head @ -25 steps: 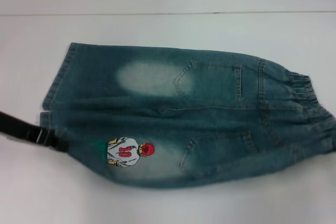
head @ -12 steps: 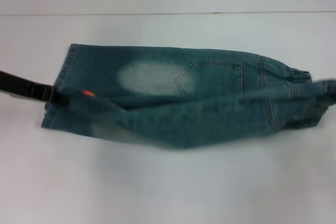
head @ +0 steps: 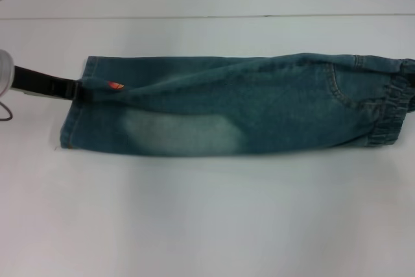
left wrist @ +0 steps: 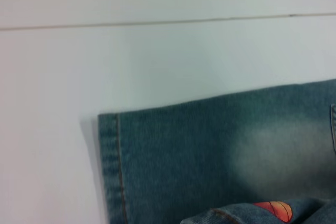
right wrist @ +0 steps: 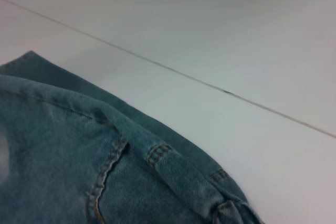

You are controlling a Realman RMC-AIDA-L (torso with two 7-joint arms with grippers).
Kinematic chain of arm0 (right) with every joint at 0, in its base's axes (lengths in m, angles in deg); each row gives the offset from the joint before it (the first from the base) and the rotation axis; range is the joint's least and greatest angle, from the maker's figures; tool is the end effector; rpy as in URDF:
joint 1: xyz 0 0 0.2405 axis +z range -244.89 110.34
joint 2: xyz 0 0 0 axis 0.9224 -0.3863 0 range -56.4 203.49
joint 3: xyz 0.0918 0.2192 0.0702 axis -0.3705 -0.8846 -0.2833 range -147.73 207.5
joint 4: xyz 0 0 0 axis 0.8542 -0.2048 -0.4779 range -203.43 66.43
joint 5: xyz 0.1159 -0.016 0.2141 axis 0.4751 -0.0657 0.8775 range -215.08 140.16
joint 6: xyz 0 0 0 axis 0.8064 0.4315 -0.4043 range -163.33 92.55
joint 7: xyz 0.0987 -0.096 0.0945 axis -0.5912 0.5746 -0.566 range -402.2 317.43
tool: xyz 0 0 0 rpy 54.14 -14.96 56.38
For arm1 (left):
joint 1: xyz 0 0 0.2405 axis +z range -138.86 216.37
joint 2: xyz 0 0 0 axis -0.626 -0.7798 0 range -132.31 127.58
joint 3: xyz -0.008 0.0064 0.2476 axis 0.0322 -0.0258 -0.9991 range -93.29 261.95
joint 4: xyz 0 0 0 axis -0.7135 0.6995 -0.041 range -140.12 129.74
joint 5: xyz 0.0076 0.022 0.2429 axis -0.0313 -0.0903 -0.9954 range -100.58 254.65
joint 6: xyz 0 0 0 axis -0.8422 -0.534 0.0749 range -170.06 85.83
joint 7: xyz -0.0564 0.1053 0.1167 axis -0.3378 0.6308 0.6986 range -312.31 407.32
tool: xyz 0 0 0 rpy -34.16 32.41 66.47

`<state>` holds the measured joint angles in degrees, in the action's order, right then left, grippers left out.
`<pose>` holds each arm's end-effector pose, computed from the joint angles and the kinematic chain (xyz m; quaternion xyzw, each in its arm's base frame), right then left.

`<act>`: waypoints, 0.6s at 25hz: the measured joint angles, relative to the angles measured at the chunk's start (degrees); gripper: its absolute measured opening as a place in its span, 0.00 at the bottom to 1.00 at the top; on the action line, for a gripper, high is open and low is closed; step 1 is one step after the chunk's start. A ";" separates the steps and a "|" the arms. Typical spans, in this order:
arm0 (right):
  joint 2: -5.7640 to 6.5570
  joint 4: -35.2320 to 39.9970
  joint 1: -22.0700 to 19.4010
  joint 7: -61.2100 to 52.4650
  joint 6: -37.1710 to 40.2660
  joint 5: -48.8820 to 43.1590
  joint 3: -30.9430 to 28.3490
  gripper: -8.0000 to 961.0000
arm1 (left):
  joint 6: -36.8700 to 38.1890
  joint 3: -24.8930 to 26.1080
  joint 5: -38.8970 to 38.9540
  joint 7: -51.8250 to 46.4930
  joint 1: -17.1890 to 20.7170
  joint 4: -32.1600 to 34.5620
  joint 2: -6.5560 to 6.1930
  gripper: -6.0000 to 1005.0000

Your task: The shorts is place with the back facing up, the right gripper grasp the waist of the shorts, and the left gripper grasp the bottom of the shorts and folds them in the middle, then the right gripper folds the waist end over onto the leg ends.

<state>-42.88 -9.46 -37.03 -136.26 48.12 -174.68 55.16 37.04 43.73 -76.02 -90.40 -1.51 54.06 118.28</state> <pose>0.3289 0.3901 0.1122 -0.8995 0.2909 0.0625 0.3200 -0.2621 0.4341 0.0425 -0.8273 -0.4998 0.0035 0.2564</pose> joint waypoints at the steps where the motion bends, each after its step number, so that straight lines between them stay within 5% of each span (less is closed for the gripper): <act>1: 0.00 -0.28 0.05 0.00 -0.69 0.00 0.24 0.06 | -0.70 -0.05 0.01 0.00 -0.09 -0.08 0.32 0.07; 15: 0.13 -2.73 1.28 -1.19 -7.46 0.05 1.75 0.06 | -4.45 0.08 -0.01 -0.12 -1.76 -0.89 0.61 0.07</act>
<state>-42.75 -12.19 -35.76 -137.45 40.66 -174.63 56.92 32.59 43.81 -76.03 -90.51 -3.28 53.17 118.89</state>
